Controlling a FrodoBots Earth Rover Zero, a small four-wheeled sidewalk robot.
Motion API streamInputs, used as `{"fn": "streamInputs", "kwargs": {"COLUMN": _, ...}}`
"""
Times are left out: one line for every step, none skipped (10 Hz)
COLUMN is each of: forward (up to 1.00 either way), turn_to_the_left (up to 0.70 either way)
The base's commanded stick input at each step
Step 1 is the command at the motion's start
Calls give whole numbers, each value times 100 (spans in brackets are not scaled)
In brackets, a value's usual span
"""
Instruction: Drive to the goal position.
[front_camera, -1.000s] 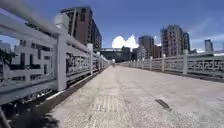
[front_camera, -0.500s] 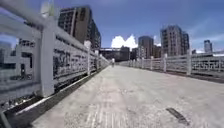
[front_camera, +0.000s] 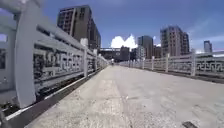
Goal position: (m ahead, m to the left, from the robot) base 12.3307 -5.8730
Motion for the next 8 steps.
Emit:
{"fn": "streamInputs", "kwargs": {"forward": 70, "turn_to_the_left": 0}}
{"fn": "streamInputs", "kwargs": {"forward": 70, "turn_to_the_left": 0}}
{"fn": "streamInputs", "kwargs": {"forward": 70, "turn_to_the_left": 0}}
{"fn": "streamInputs", "kwargs": {"forward": 70, "turn_to_the_left": 0}}
{"fn": "streamInputs", "kwargs": {"forward": 70, "turn_to_the_left": 0}}
{"fn": "streamInputs", "kwargs": {"forward": 70, "turn_to_the_left": 0}}
{"fn": "streamInputs", "kwargs": {"forward": 70, "turn_to_the_left": 0}}
{"fn": "streamInputs", "kwargs": {"forward": 70, "turn_to_the_left": 0}}
